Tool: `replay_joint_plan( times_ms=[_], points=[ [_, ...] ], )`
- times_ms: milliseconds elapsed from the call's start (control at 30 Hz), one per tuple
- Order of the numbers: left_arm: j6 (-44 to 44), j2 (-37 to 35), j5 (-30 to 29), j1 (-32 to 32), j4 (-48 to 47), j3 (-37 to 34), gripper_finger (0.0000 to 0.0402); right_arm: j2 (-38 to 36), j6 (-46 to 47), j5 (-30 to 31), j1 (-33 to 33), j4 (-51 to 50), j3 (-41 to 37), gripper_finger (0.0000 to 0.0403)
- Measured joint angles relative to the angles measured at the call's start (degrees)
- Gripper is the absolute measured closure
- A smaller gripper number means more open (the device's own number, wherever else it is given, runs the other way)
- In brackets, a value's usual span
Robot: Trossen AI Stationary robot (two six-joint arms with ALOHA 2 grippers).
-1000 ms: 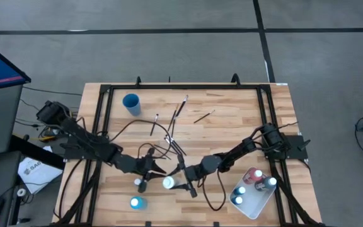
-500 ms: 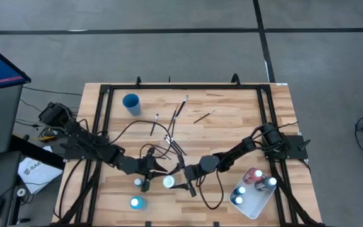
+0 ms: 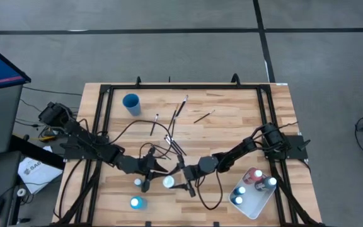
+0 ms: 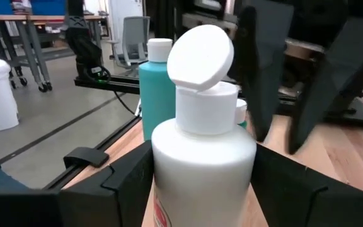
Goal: Pick & Place Paint Supplies
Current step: Put the large white paint bottle into the white bin
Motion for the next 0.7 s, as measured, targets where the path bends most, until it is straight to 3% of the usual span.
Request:
replay_joint_plan(
  times_ms=[567,700],
  points=[
    [1.45,-0.06,-0.22,-0.02,-0.36,0.01,0.0349,-0.83,-0.21,-0.28,0.63,-2.26,-0.20,0.0147],
    [3.51,-0.07,-0.31,0.00,-0.48,0.01,0.0349,-4.35,-0.24,-0.44,0.63,-7.65,-0.24,0.0147]
  ],
)
